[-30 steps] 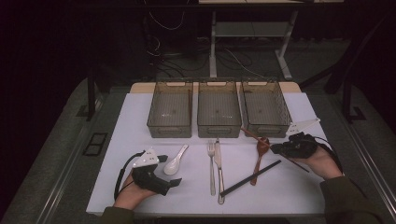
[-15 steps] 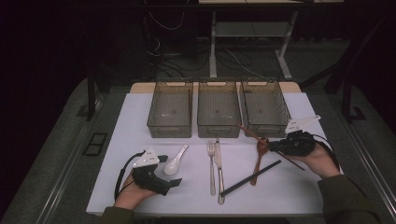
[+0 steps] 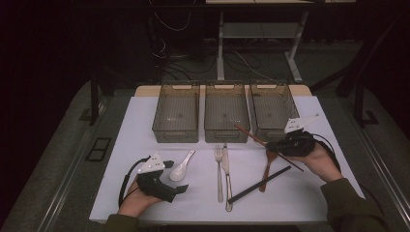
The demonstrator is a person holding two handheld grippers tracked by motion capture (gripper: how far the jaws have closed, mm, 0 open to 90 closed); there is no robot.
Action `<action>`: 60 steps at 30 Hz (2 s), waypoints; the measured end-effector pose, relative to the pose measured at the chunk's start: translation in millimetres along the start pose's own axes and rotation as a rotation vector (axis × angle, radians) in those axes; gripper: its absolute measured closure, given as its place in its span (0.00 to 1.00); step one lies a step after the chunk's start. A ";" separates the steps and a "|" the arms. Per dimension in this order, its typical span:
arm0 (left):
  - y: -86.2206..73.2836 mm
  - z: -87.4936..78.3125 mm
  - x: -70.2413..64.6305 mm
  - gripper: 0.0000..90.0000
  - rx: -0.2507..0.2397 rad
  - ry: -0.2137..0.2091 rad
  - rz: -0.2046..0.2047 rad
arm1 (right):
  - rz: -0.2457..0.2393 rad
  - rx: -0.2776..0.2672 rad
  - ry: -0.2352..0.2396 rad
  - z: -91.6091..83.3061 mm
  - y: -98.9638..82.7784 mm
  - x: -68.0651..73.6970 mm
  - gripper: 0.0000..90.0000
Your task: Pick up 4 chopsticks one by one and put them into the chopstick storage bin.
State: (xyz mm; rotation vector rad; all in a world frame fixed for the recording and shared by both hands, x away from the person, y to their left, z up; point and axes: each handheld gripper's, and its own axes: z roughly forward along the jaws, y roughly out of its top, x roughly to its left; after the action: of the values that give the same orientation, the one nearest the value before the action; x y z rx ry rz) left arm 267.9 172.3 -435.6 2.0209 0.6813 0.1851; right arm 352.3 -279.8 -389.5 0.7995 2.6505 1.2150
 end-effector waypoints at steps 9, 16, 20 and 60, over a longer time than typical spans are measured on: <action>-0.1 0.4 0.0 0.00 0.001 0.001 0.000 | -0.001 -0.023 0.000 9.2 17.1 3.5 0.93; -0.2 0.3 0.2 0.00 0.002 0.002 -0.001 | -0.004 -0.053 -0.007 15.6 34.2 6.6 0.93; -0.6 -0.1 0.7 0.00 0.000 0.005 -0.001 | -0.012 -0.057 -0.011 24.3 46.9 9.5 0.93; -1.0 -0.2 2.2 0.00 -0.002 0.003 -0.002 | 0.034 -0.129 -0.031 99.0 152.1 10.7 0.93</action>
State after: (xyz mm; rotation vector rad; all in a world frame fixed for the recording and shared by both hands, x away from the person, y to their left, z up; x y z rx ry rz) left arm 269.3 174.1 -436.6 2.0184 0.6844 0.1882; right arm 437.4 -126.0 -343.2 0.8378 2.5137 1.3545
